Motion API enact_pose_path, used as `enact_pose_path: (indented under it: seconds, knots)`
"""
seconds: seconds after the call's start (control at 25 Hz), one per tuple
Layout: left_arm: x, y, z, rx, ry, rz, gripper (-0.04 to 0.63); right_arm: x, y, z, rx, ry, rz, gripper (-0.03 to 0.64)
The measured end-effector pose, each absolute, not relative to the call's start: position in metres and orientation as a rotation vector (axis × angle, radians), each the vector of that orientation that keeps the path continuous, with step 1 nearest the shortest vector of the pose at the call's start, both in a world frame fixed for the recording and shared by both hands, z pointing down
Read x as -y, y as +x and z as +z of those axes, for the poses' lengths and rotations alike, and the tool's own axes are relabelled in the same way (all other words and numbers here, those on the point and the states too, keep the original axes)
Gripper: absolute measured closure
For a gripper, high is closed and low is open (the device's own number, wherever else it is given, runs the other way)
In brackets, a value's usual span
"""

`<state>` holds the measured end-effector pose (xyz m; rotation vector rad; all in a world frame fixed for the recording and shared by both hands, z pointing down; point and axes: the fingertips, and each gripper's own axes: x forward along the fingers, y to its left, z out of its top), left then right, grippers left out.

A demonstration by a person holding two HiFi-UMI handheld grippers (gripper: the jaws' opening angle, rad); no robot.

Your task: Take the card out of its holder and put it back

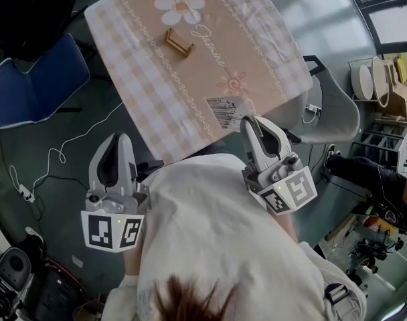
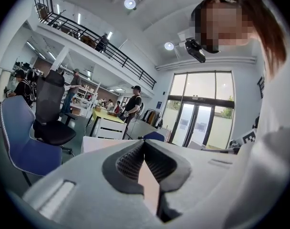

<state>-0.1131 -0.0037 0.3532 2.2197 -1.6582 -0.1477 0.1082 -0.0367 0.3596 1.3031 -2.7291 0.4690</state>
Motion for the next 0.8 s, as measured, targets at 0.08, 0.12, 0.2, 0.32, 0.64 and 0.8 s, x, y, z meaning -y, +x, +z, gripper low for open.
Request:
enact_pose_path:
  seconds: [0.08,0.12,0.2,0.32,0.64,0.8]
  knots:
    - [0.004,-0.113,0.354,1.664,2.212,-0.145,0.595,0.039,0.109,0.358,2.732,1.303,0.467,0.598]
    - [0.004,-0.114,0.354,1.667,2.209,-0.147,0.595,0.041,0.109,0.357,2.735,1.304,0.468,0.598]
    - [0.005,-0.114,0.354,1.672,2.2,-0.156,0.595,0.044,0.109,0.354,2.744,1.307,0.471,0.598]
    - [0.005,-0.11,0.355,1.662,2.186,-0.181,0.595,0.053,0.11,0.348,2.758,1.308,0.448,0.598]
    - [0.005,-0.077,0.35,1.6,2.245,-0.195,0.595,0.095,0.11,0.325,2.796,1.324,0.295,0.598]
    - [0.0,-0.074,0.351,1.582,2.279,-0.162,0.595,0.124,0.096,0.319,2.825,1.301,0.243,0.598]
